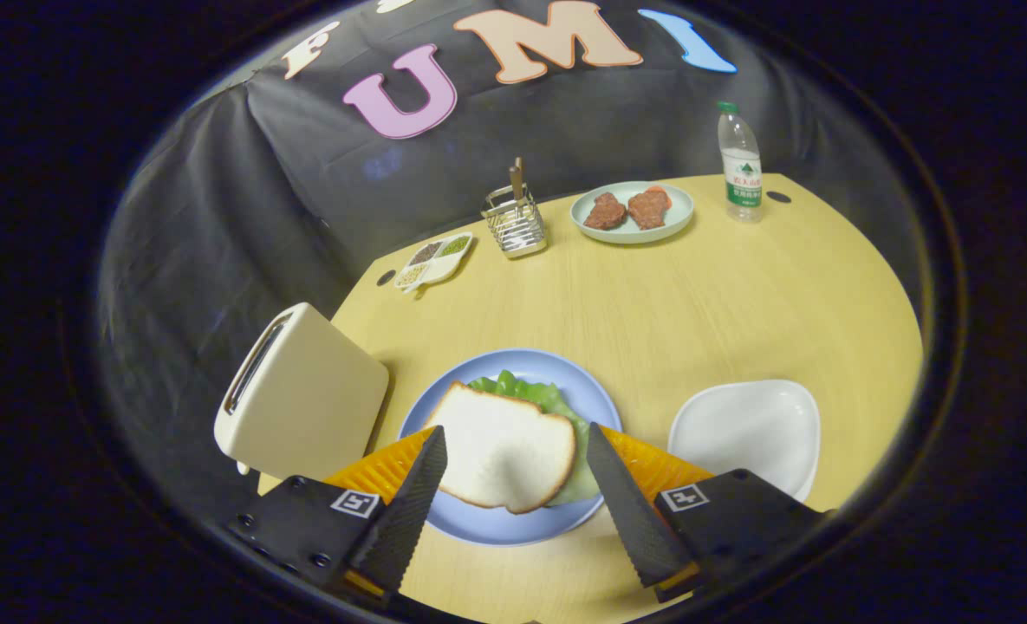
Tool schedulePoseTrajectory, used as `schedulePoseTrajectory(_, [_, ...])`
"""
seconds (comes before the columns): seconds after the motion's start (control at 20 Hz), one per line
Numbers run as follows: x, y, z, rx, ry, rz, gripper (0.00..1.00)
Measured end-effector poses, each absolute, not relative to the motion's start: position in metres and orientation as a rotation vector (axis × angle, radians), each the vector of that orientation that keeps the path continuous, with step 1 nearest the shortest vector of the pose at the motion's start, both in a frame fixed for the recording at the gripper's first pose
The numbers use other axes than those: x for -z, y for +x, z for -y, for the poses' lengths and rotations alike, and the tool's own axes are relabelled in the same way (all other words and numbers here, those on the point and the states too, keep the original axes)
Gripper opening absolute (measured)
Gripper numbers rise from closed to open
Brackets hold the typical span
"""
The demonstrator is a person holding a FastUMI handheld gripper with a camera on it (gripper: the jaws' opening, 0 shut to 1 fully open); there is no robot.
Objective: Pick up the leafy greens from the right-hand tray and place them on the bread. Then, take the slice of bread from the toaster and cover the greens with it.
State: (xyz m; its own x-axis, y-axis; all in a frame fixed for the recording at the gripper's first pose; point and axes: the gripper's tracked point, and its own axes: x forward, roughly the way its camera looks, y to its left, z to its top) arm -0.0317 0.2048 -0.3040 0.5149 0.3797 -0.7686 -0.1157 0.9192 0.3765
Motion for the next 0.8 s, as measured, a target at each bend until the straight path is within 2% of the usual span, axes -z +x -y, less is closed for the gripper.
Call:
schedulePoseTrajectory(0.35, [0.219,-0.022,-0.153,-0.311,0.192,-0.756,1.0])
schedulePoseTrajectory(0.8, [0.135,-0.023,-0.057,-0.132,0.173,-0.515,1.0])
